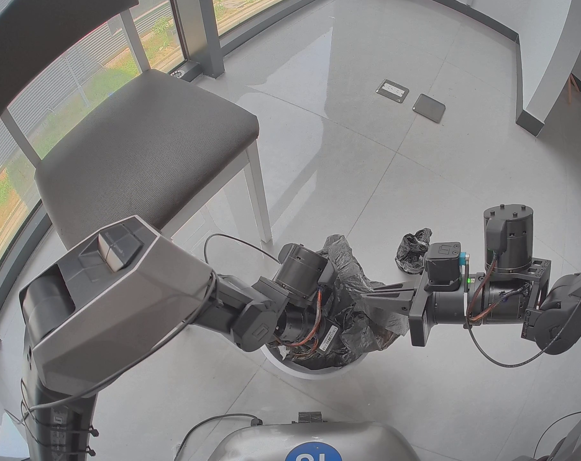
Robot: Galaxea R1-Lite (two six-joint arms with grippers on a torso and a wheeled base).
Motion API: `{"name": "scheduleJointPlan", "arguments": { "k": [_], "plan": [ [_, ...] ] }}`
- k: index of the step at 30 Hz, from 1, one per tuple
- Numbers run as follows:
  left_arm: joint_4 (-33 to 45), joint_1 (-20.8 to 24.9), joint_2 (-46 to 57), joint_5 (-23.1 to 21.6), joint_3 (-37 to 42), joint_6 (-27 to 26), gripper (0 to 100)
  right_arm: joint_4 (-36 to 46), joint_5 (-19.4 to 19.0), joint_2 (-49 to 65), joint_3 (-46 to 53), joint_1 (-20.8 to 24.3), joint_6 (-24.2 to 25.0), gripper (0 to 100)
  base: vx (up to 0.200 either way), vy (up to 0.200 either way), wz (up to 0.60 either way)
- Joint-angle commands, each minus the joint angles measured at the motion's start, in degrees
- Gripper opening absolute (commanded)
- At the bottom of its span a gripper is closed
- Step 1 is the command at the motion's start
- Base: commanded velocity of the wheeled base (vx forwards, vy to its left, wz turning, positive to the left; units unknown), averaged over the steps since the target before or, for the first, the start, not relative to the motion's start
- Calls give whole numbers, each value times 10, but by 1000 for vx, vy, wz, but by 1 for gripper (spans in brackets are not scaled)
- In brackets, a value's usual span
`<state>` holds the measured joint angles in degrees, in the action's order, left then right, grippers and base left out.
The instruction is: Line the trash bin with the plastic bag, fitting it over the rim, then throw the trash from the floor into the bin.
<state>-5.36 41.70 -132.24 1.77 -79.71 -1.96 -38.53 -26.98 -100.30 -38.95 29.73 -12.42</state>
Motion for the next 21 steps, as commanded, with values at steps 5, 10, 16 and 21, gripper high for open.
{"name": "scheduleJointPlan", "arguments": {
  "k": [5,10,16,21],
  "plan": [
    [1,-9,82,6,46,3,0,1,0,-2,5,-11,0,0,0,0,0],
    [3,-28,145,23,99,5,0,0,0,-2,5,-14,0,0,0,0,0],
    [22,-55,181,39,125,-5,0,0,0,-4,5,-13,0,0,0,0,0],
    [28,-64,194,50,139,-17,0,0,0,-5,5,-13,0,0,0,0,0]
  ]
}}
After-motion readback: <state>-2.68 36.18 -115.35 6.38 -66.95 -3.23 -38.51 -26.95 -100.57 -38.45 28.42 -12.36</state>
